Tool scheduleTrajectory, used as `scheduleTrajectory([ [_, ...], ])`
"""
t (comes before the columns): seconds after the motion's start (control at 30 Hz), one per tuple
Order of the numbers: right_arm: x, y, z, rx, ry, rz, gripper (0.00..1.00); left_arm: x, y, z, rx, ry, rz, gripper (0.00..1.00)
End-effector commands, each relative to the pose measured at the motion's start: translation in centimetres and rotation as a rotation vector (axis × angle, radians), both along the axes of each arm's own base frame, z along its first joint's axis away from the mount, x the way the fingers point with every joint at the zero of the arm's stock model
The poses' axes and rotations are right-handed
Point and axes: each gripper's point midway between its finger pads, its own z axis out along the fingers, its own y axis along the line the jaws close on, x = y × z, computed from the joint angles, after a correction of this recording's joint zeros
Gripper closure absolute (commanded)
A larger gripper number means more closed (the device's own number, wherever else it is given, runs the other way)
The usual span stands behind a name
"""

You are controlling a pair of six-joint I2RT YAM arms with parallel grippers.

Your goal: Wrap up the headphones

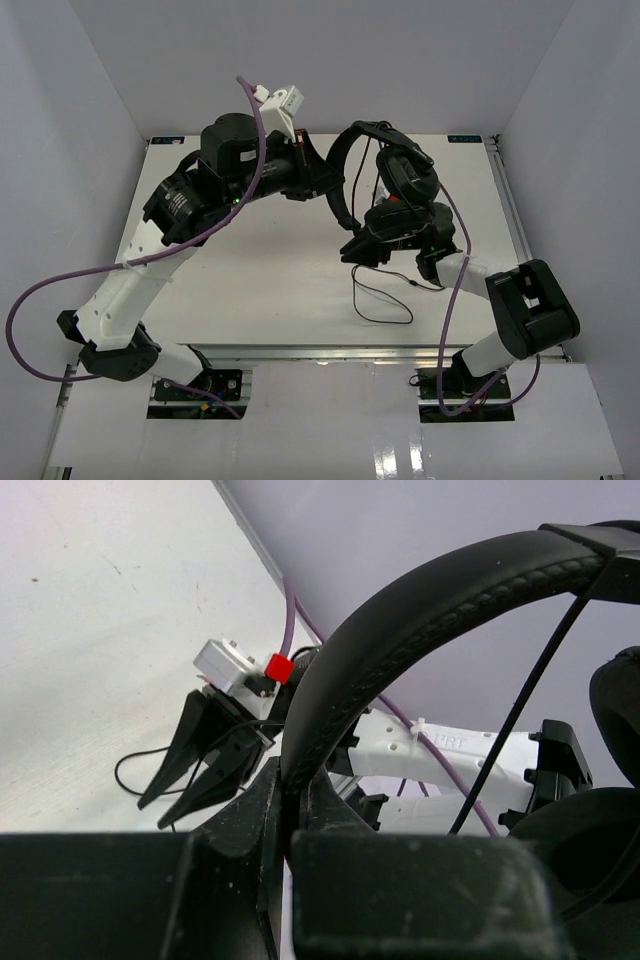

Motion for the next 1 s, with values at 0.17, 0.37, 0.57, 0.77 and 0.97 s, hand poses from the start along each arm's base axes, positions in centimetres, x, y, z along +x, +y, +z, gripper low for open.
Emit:
scheduleTrajectory([
  [0.17, -4.6, -0.5, 0.1, 0.029, -0.004, 0.056, 0.7, 1.5, 4.5, 6.1, -0.165, -0.115, 0.258, 1.0],
  [0.37, -7.2, 0.1, -1.9, -0.02, -0.021, 0.086, 0.75, 2.3, 6.2, 8.2, -0.25, -0.154, 0.359, 1.0],
  [0.57, -9.3, 0.4, -2.8, -0.052, -0.004, 0.17, 0.85, 3.5, 8.7, 10.1, -0.306, -0.18, 0.51, 1.0],
  [0.77, -9.8, 0.5, -3.5, -0.141, -0.015, 0.208, 0.92, 5.2, 12.5, 9.6, -0.291, -0.198, 0.738, 1.0],
  [0.97, -8.9, -0.8, -3.7, -0.361, -0.304, 0.199, 0.92, 6.8, 16.6, 6.9, -0.234, -0.229, 1.003, 1.0],
])
